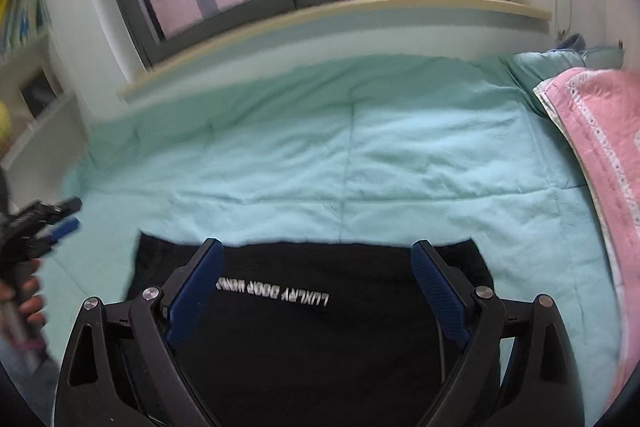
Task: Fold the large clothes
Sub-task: 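Lower the folded hem onto the jacket and open both grippers, then press both open grippers onto the folded jacket to flatten it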
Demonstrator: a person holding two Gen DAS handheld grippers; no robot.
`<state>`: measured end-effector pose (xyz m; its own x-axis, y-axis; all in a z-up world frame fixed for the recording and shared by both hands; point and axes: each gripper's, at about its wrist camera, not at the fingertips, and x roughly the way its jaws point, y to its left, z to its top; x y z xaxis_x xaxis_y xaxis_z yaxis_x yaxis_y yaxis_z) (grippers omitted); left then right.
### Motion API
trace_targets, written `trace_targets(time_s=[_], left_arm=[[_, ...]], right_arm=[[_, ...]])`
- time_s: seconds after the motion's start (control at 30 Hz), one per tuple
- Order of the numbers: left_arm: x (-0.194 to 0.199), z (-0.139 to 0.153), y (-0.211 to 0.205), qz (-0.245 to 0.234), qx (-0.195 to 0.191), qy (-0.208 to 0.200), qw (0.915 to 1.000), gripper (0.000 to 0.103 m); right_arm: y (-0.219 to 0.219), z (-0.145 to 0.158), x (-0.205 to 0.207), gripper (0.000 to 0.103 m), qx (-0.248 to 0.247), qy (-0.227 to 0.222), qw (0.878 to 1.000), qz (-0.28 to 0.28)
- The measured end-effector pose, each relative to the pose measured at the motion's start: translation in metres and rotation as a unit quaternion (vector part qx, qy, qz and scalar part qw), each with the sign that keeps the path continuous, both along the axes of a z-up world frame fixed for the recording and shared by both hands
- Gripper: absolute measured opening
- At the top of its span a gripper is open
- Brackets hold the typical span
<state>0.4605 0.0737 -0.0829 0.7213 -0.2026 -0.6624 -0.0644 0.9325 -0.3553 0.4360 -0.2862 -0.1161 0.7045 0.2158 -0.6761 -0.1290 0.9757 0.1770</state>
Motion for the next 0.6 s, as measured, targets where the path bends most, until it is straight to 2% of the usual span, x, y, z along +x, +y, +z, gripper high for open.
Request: trace_targets(time_s=[0.03,0.1,0.13,0.17,0.27,0.37,0.47,0.6], left_arm=[[0.001,-0.006,-0.023,-0.034,0.008,0.000,0.9994,0.064],[0.005,-0.021,-0.055,-0.078,0.024,0.011,0.9966,0.056],[0.011,-0.034,-0.072,-0.096,0.036,0.029,0.9943,0.047],[0.015,-0.046,-0.081,-0.103,0.043,0.043,0.9928,0.041],[0.030,-0.088,-0.094,-0.100,0.059,0.078,0.9901,0.032],[0.041,-0.128,-0.094,-0.087,0.064,0.108,0.9882,0.030],[0.051,-0.148,-0.100,-0.087,0.073,0.123,0.9859,0.030],[0.058,-0.164,-0.108,-0.090,0.116,0.138,0.9795,0.030]], right_arm=[[0.008,-0.011,0.000,0.096,-0.005,0.013,1.000,0.002],[0.018,-0.035,0.002,0.095,-0.010,0.038,0.999,0.006],[0.021,-0.048,0.003,0.095,-0.014,0.046,0.999,0.004],[0.022,-0.055,0.004,0.095,-0.018,0.051,0.999,0.001],[0.015,-0.089,0.015,0.095,-0.010,0.087,0.996,-0.009],[0.005,-0.130,0.029,0.096,0.031,0.131,0.991,-0.010],[0.005,-0.152,0.034,0.102,0.010,0.133,0.991,-0.010],[0.013,-0.173,0.044,0.103,-0.028,0.140,0.990,-0.008]])
